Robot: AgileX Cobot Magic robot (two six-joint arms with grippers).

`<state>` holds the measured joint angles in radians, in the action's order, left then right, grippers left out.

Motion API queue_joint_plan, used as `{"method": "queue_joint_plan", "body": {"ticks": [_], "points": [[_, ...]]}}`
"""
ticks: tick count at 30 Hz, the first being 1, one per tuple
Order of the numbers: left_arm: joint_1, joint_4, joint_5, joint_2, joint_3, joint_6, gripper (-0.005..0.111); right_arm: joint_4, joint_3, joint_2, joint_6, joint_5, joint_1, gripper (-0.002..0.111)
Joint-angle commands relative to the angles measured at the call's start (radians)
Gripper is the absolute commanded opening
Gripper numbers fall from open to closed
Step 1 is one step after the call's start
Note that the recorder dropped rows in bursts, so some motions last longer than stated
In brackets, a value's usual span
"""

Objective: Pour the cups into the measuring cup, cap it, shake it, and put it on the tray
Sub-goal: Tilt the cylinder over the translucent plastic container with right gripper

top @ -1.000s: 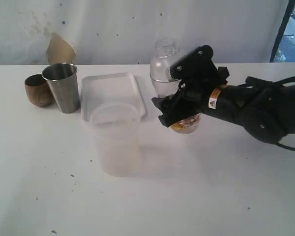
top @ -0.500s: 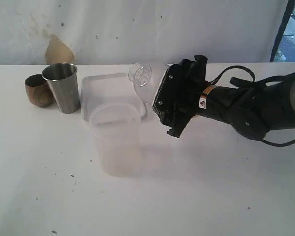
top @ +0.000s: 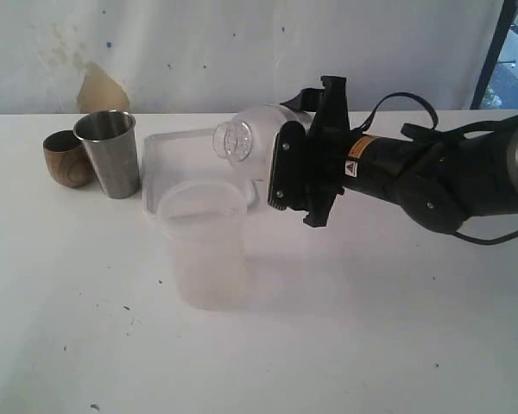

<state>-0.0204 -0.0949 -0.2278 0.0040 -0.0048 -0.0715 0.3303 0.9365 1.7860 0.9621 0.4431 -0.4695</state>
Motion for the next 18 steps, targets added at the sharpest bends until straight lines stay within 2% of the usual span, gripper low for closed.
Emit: {"method": "queue_joint_plan", "body": {"ticks": [1,10,14,18], "points": [[0.004,0.002,0.003,-0.004,0.005,0.002,0.000,0.003,0.019,-0.014,0.091,0.041,0.000,0.000],[0.004,0.002,0.003,-0.004,0.005,0.002,0.000,-0.017,0.056,-0.014,0.160,0.016,-0.003,0.000],[0.004,0.002,0.003,-0.004,0.005,0.002,0.000,-0.013,0.113,-0.014,0.164,-0.025,-0.037,0.000],[0.004,0.002,0.003,-0.004,0.005,0.002,0.000,-0.013,0.126,-0.014,0.296,-0.027,-0.037,0.000]]}}
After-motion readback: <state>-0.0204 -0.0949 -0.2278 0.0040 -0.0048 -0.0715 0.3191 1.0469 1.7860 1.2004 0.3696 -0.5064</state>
